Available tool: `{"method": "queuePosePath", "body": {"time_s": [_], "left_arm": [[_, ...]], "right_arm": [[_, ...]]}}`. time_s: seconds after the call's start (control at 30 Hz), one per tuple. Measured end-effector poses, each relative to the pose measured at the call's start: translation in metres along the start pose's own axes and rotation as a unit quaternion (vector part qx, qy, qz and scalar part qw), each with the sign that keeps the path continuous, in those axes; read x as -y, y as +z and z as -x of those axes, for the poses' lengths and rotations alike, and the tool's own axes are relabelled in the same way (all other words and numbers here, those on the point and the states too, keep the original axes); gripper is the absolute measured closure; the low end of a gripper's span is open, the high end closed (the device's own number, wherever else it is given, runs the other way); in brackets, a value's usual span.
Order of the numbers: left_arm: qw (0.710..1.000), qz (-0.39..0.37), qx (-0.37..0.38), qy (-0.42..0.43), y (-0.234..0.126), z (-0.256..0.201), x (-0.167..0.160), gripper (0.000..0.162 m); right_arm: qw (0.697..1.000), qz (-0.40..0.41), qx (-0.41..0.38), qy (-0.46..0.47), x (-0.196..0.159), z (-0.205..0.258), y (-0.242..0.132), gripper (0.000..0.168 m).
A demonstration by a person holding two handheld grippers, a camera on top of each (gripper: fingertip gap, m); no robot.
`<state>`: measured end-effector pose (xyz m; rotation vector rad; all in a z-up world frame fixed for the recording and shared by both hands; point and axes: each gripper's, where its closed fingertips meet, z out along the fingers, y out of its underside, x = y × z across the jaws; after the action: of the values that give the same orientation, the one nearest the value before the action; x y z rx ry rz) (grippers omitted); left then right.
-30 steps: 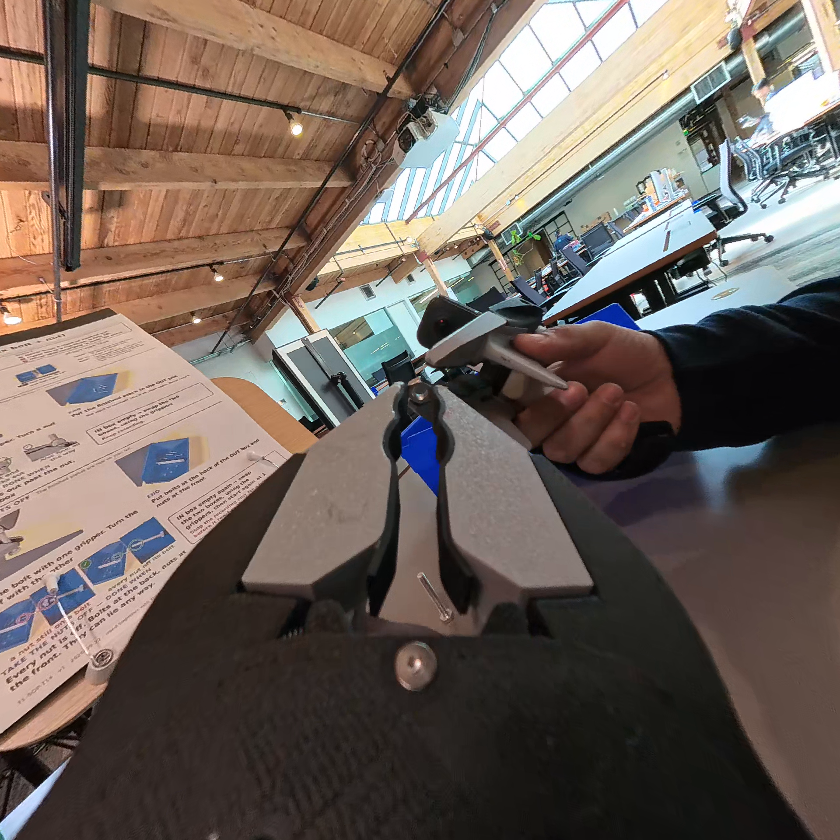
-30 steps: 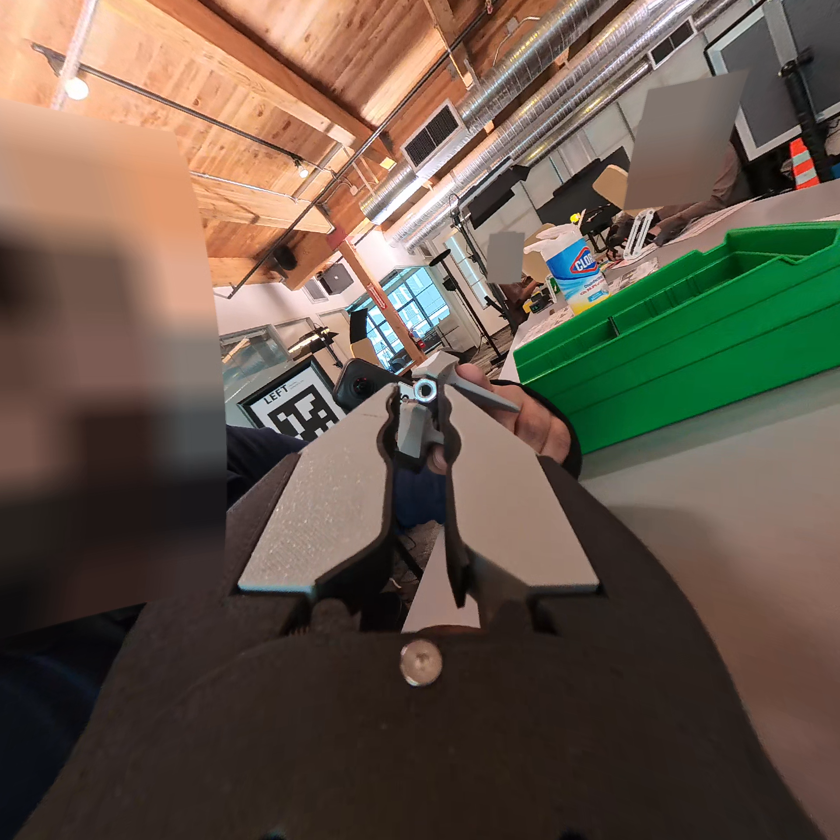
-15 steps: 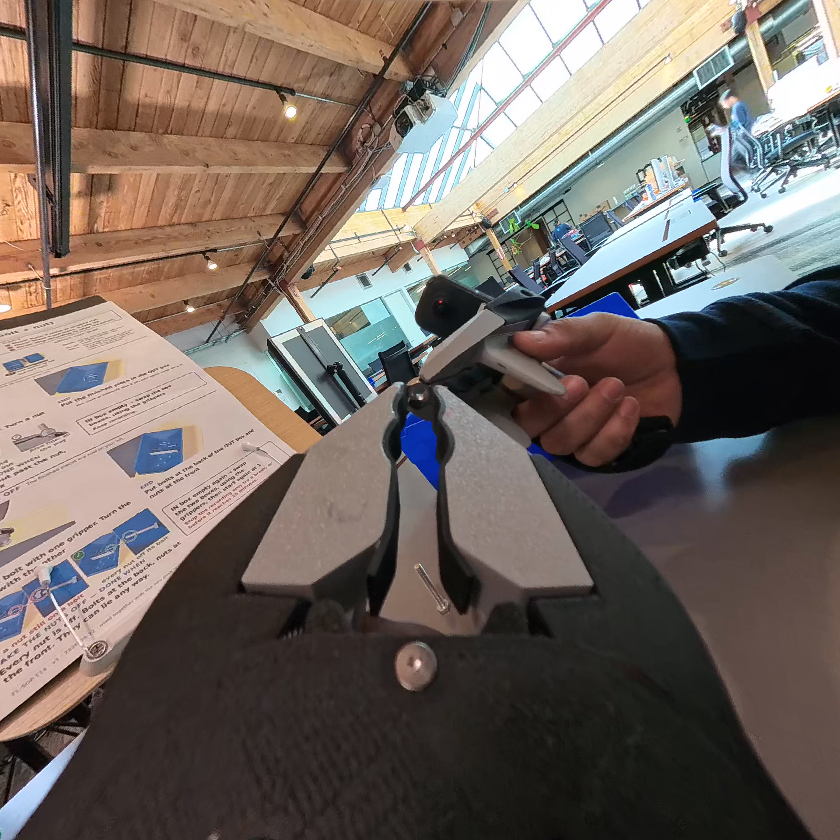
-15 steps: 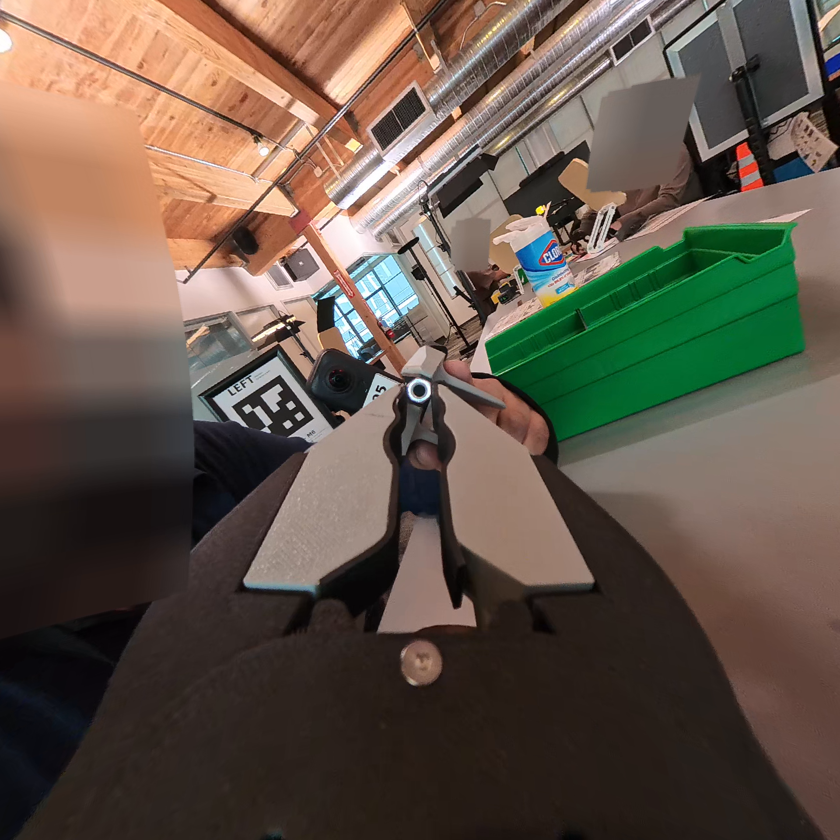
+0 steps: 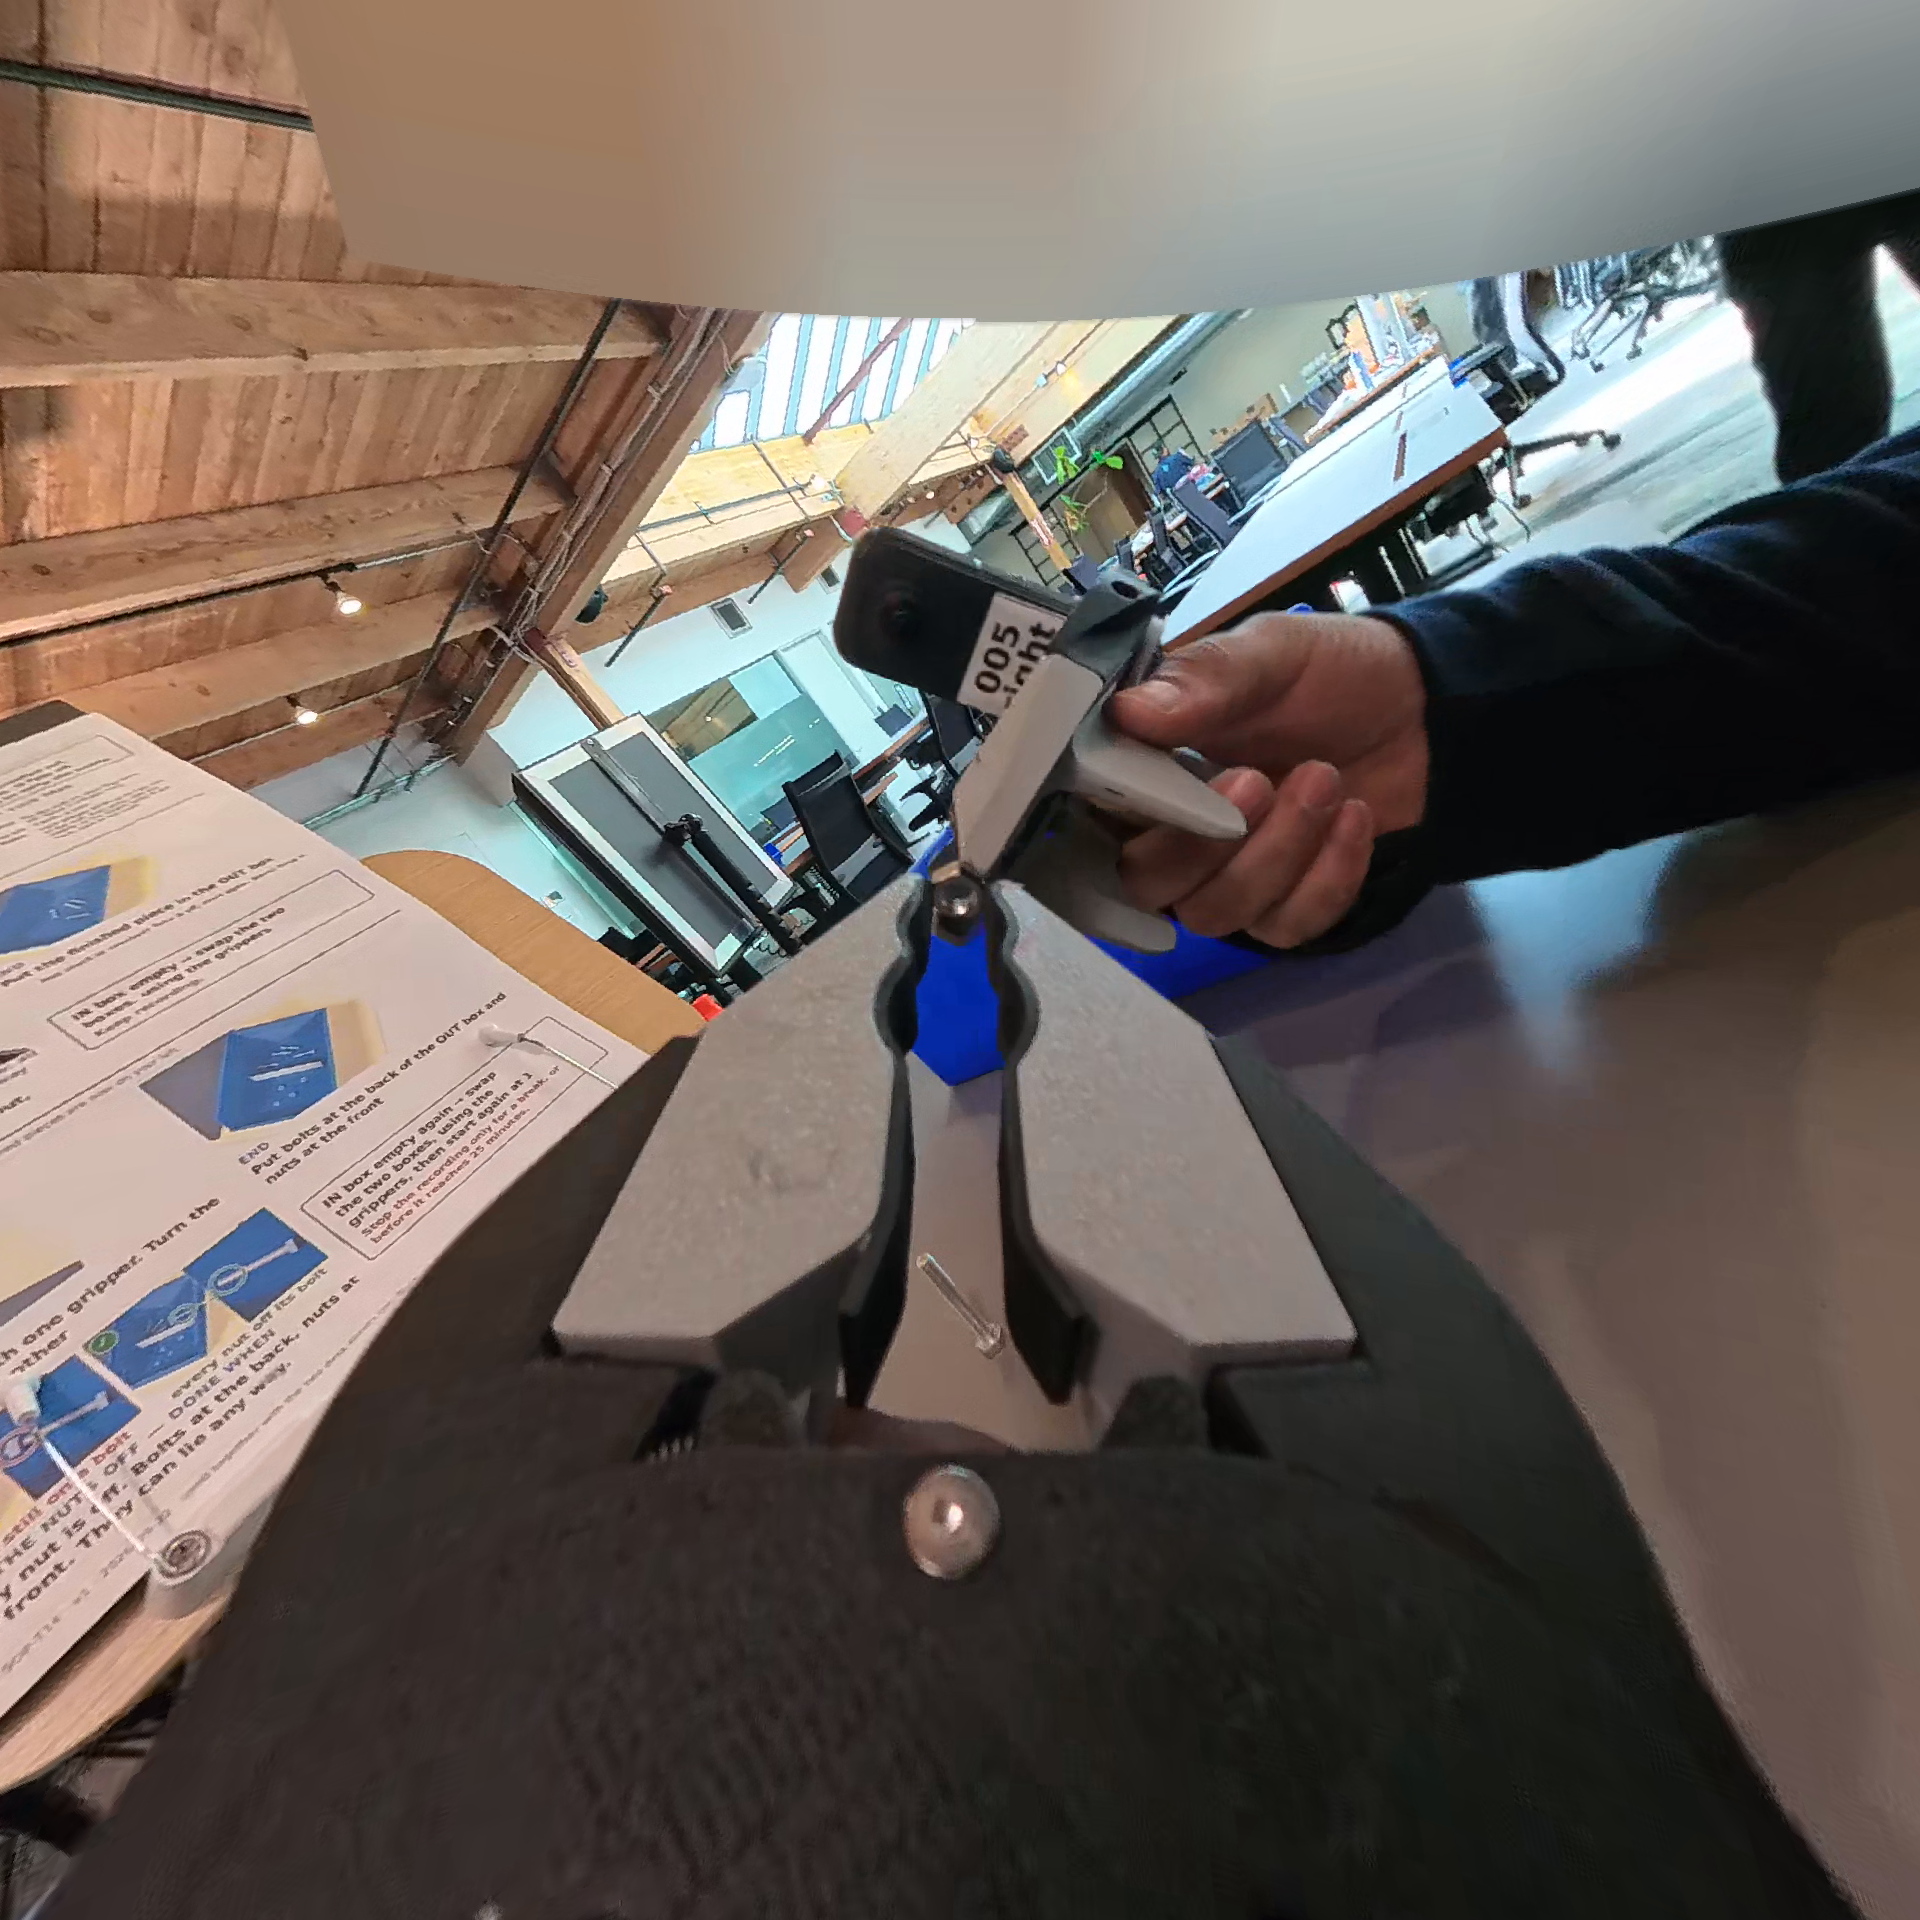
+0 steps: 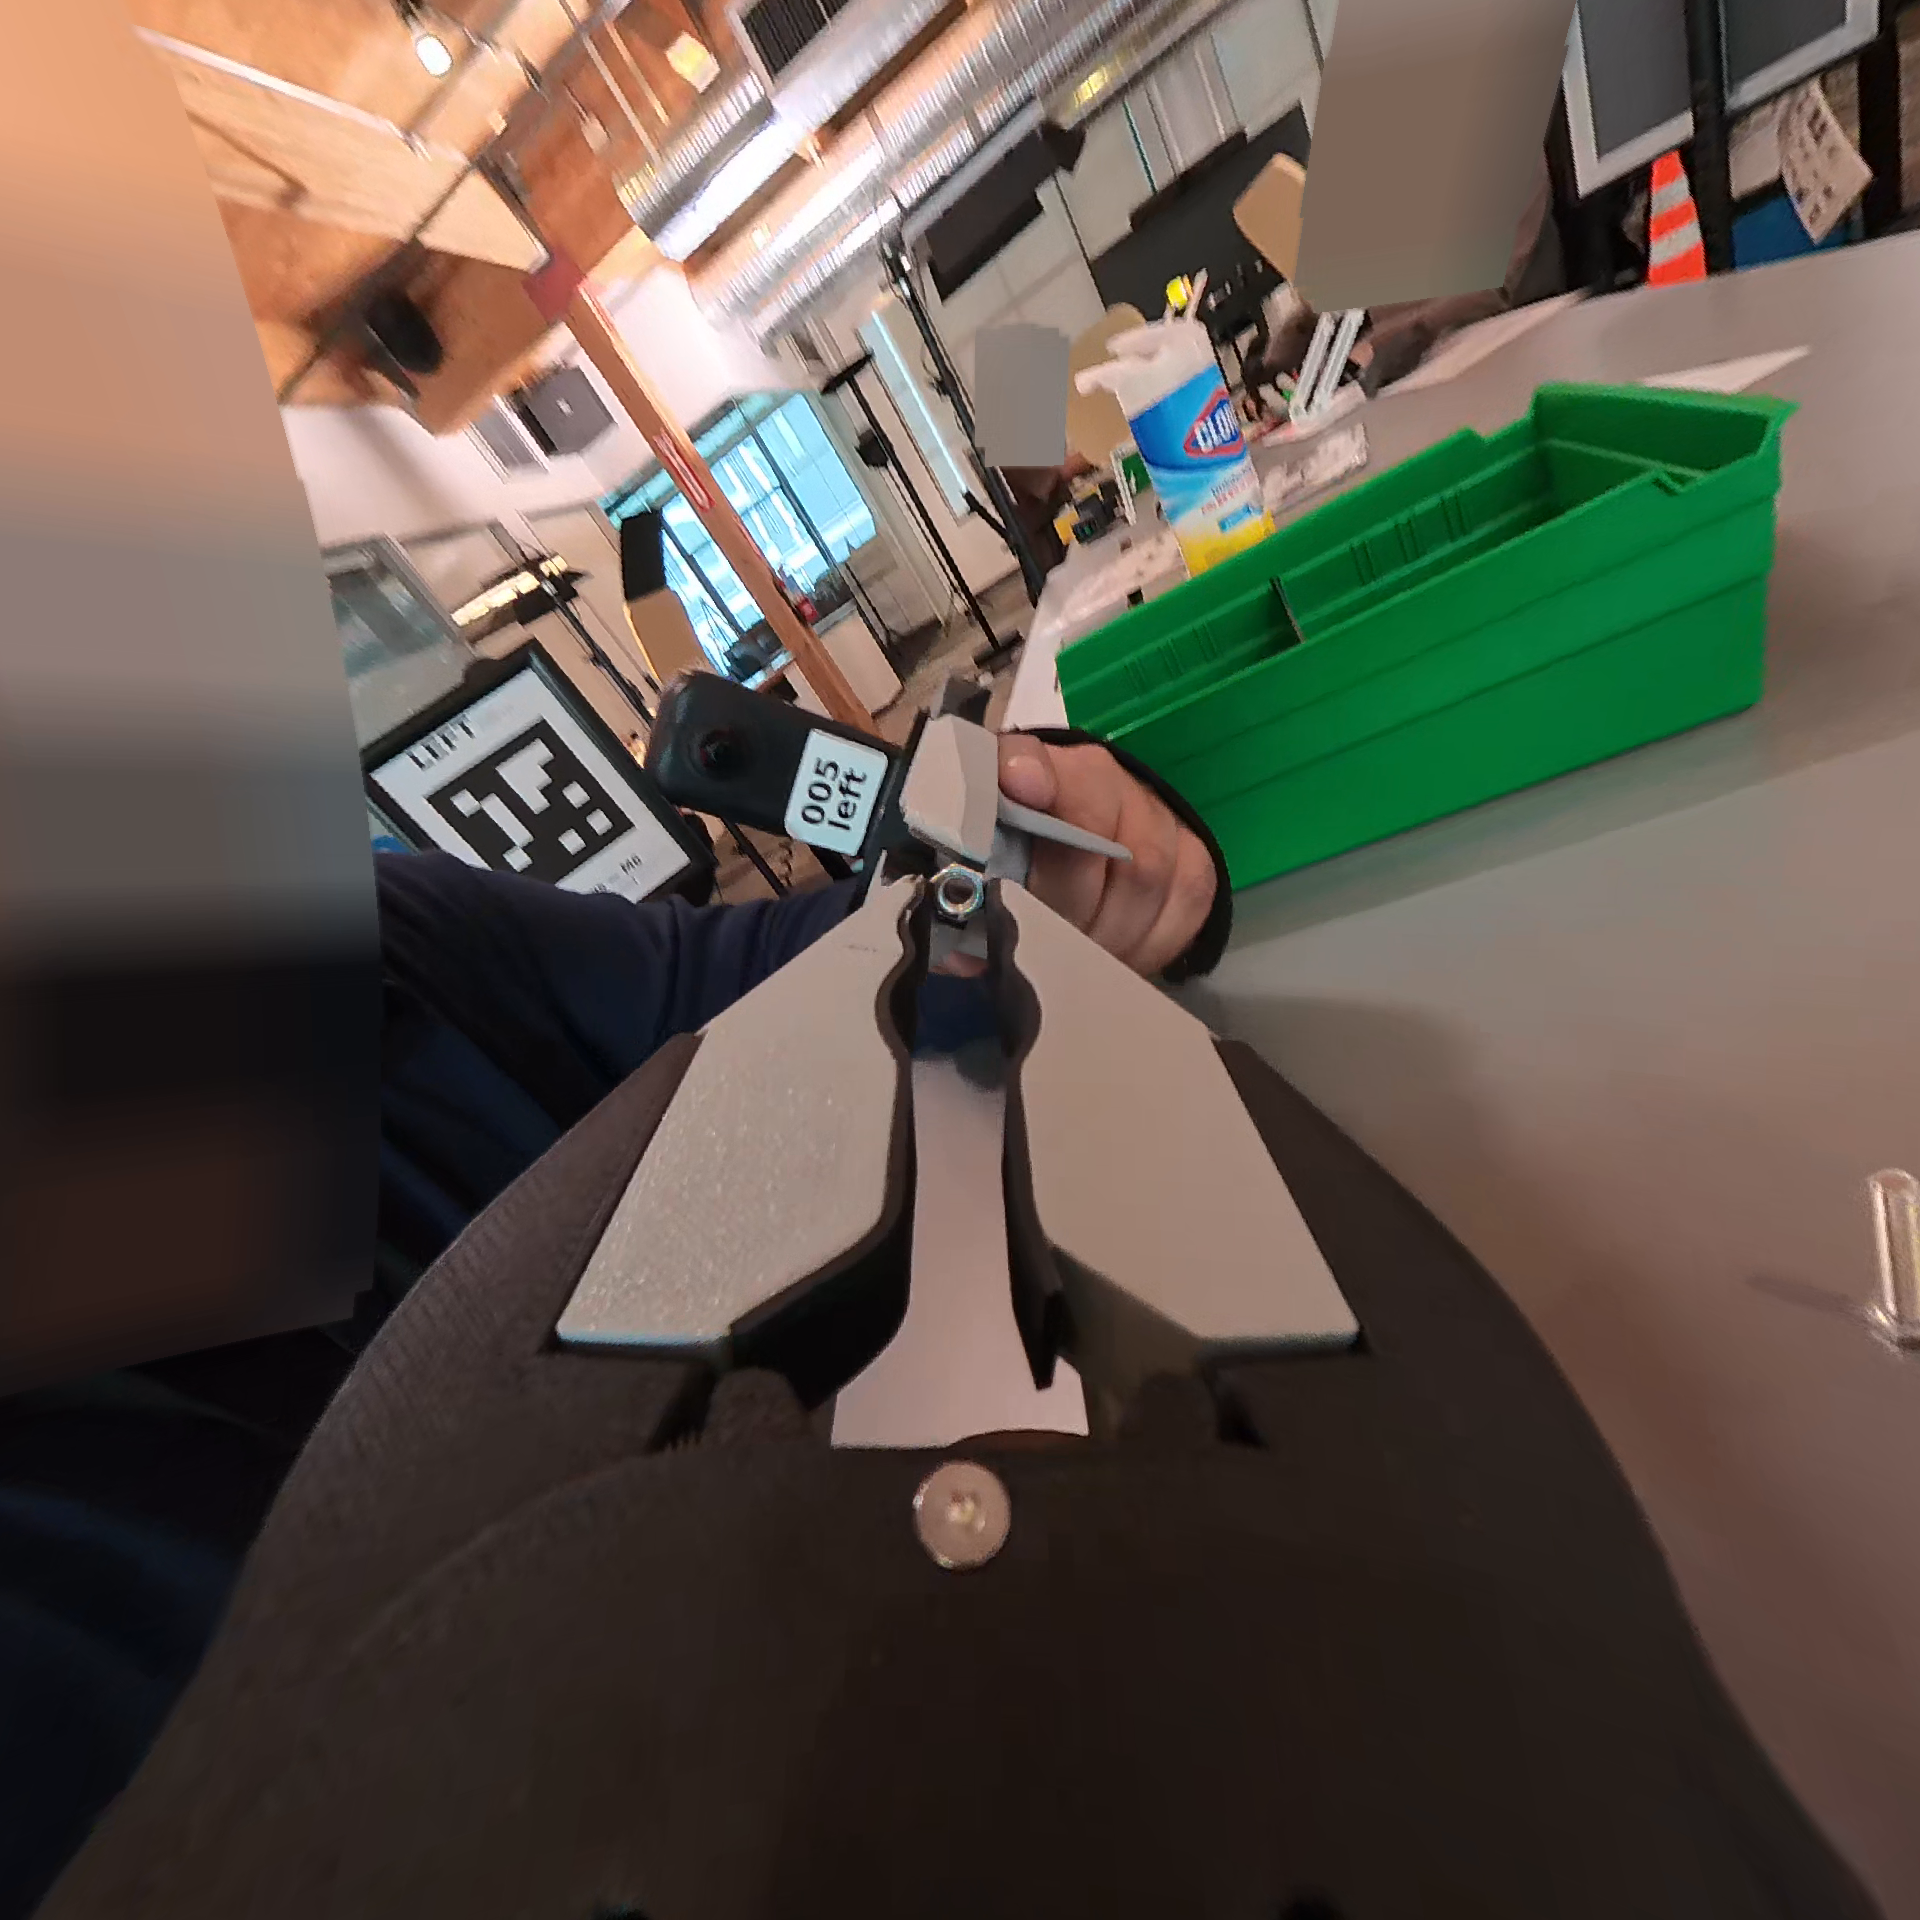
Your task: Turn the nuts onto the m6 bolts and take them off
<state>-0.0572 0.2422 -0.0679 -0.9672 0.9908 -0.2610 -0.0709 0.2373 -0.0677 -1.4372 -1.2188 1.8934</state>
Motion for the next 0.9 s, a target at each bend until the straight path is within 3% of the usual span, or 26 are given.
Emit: {"method": "queuePosePath", "body": {"time_s": [0.4, 0.63, 0.73, 0.83, 0.9], "left_arm": [[0.998, 0.027, -0.04, 0.046, 0.0, -0.016, -0.009, 0.155], [0.999, 0.026, -0.015, 0.033, 0.0, -0.008, -0.011, 0.154], [0.999, 0.021, 0.013, 0.022, -0.001, 0.003, -0.012, 0.155], [0.997, 0.059, 0.046, 0.0, 0.0, 0.018, -0.029, 0.158], [0.989, 0.126, 0.062, -0.048, 0.006, 0.024, -0.059, 0.148]], "right_arm": [[0.997, 0.065, -0.022, 0.024, -0.018, -0.003, -0.005, 0.161], [0.997, 0.056, -0.059, -0.002, -0.014, -0.006, -0.005, 0.161], [0.995, 0.016, -0.092, -0.017, 0.005, -0.013, -0.016, 0.161], [0.986, -0.018, -0.158, -0.055, 0.02, -0.023, -0.031, 0.161], [0.981, -0.039, -0.175, -0.071, 0.03, -0.024, -0.041, 0.161]]}}
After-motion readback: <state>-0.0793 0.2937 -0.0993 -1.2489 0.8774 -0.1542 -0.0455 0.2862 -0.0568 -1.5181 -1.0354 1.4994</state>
